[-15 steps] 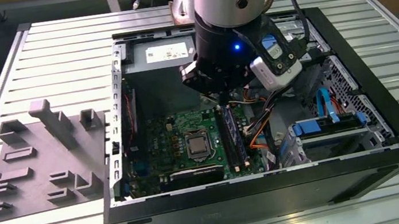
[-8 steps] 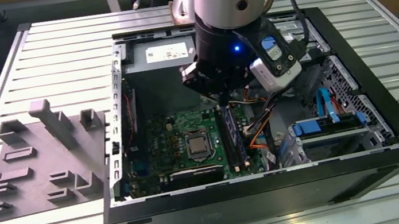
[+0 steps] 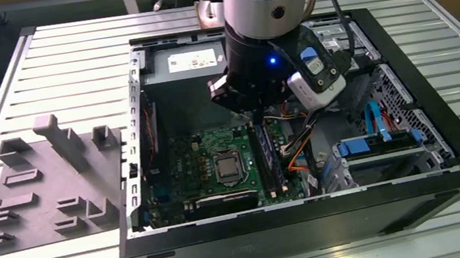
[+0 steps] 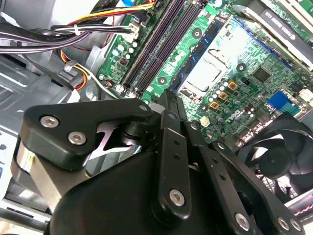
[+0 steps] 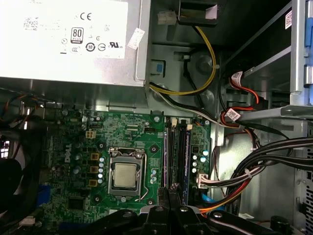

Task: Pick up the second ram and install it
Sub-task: 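Insert the second ram into the second slot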

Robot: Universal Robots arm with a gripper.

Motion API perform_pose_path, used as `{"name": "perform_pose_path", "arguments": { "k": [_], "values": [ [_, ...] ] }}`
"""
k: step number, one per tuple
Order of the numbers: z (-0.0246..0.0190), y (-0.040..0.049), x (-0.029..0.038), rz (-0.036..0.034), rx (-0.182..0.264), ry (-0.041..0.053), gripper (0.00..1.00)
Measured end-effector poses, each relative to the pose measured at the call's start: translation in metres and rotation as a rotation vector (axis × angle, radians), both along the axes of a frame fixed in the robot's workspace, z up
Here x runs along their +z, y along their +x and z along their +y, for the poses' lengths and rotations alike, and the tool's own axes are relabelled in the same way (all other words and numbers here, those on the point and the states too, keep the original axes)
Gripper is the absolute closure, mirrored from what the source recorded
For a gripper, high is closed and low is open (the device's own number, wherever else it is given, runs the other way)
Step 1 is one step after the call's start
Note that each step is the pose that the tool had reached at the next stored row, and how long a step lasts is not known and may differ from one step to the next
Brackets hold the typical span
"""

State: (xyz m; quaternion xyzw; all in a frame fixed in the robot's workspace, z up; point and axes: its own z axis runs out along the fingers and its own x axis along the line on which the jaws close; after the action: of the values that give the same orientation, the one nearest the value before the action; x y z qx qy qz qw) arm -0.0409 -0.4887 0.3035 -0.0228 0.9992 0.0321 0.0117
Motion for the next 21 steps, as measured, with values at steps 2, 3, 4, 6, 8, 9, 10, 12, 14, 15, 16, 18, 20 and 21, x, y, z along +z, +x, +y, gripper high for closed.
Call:
{"name": "perform_pose_path", "arguments": {
  "k": [2, 3, 4, 6, 8, 9, 10, 12, 14, 15, 16, 18, 20, 21],
  "values": [
    [0.0, 0.0007, -0.0013, 0.0, 0.0, -0.0001, 0.89],
    [0.0, 0.0012, -0.0019, 0.0, 0.0, -0.0001, 0.89],
    [0.0, 0.0017, -0.0024, 0.0001, 0.0, -0.0001, 0.89],
    [0.0001, 0.0028, -0.0037, 0.0, 0.0, 0.0, 0.89],
    [0.0001, 0.0037, -0.0055, 0.0, 0.0, 0.0, 0.89],
    [0.0001, 0.0039, -0.0066, 0.0, 0.0, -0.0001, 0.89],
    [0.0001, 0.0041, -0.008, 0.0, 0.0, -0.0001, 0.89],
    [0.0001, 0.0045, -0.0105, 0.0, 0.0, 0.0, 0.89],
    [0.0002, 0.0048, -0.0128, 0.0, 0.0, -0.0001, 0.89],
    [0.0002, 0.0049, -0.0139, 0.0, 0.0, -0.0001, 0.89],
    [0.0002, 0.005, -0.0149, 0.0, 0.0, 0.0, 0.89],
    [0.0003, 0.0053, -0.0169, 0.0, 0.0, 0.0, 0.89],
    [0.0003, 0.0054, -0.0191, 0.0, 0.0, 0.0, 0.89],
    [0.0003, 0.0055, -0.0202, 0.0, 0.0, 0.0, 0.89]
  ]
}}
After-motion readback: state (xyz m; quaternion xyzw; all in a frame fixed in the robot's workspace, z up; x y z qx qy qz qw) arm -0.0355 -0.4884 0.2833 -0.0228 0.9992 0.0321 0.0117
